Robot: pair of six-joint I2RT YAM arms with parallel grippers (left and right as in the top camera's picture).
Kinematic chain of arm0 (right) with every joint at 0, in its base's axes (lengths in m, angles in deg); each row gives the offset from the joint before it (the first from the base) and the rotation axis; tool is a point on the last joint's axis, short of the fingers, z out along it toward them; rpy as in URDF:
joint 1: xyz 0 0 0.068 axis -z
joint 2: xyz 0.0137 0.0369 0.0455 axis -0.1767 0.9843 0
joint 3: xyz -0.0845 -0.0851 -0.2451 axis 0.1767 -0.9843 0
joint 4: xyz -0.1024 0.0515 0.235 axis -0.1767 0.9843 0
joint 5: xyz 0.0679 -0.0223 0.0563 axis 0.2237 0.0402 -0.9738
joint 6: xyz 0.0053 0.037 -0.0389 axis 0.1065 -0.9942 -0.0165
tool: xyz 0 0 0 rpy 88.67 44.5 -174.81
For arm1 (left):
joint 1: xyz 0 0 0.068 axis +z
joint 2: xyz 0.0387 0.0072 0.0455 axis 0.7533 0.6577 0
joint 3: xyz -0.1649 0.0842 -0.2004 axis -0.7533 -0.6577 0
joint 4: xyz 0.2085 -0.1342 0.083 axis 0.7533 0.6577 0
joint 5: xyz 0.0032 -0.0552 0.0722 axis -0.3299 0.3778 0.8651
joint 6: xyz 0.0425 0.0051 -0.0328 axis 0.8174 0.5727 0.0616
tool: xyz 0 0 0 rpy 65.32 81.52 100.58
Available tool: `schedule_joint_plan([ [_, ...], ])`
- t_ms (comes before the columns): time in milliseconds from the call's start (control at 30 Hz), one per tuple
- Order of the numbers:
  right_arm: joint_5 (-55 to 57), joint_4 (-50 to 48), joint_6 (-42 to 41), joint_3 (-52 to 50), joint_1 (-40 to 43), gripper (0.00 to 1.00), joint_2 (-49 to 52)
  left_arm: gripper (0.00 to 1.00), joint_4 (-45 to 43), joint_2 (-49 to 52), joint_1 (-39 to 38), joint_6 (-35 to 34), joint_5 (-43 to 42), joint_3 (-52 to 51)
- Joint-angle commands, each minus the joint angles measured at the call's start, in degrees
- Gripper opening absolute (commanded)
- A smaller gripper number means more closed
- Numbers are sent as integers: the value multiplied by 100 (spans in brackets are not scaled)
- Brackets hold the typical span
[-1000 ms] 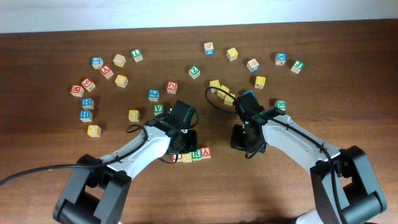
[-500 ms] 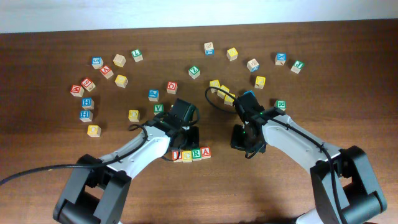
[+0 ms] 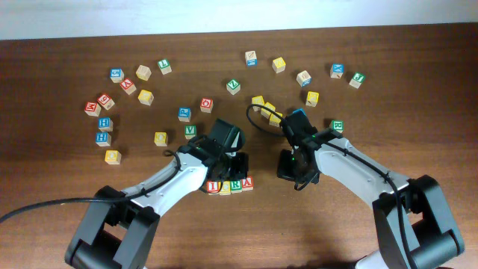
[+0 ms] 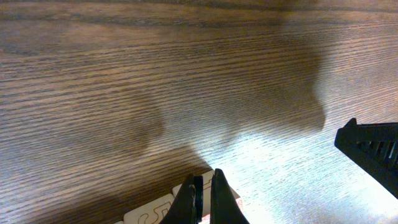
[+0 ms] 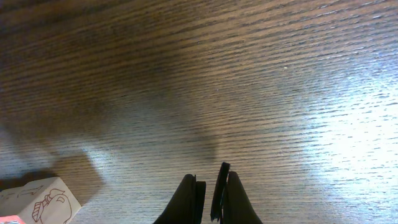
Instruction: Spell out ICRA
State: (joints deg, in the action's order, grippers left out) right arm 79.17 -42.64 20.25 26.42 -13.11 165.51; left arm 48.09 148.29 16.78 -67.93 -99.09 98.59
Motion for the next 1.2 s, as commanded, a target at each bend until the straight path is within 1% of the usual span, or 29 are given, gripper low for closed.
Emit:
schedule_joint_plan([
  [0, 94, -17, 63, -55, 7, 4, -44, 0, 20, 50, -17, -50, -129, 57],
  [133, 94, -17, 61, -55, 7, 4, -44, 0, 39, 50, -17, -50, -258, 57],
  [533, 94, -17, 63, -55, 7, 4, -44, 0, 125, 50, -17, -39, -258, 57],
  [867, 94, -17, 63, -55, 7, 4, -44, 0, 170, 50, -15, 42, -260, 57],
  [933, 94, -17, 63, -55, 7, 4, -44, 0, 173, 50, -15, 168, -282, 57],
  [1167, 94, -17, 63, -55, 7, 4, -44, 0, 173, 42, 0, 170, -275, 168],
])
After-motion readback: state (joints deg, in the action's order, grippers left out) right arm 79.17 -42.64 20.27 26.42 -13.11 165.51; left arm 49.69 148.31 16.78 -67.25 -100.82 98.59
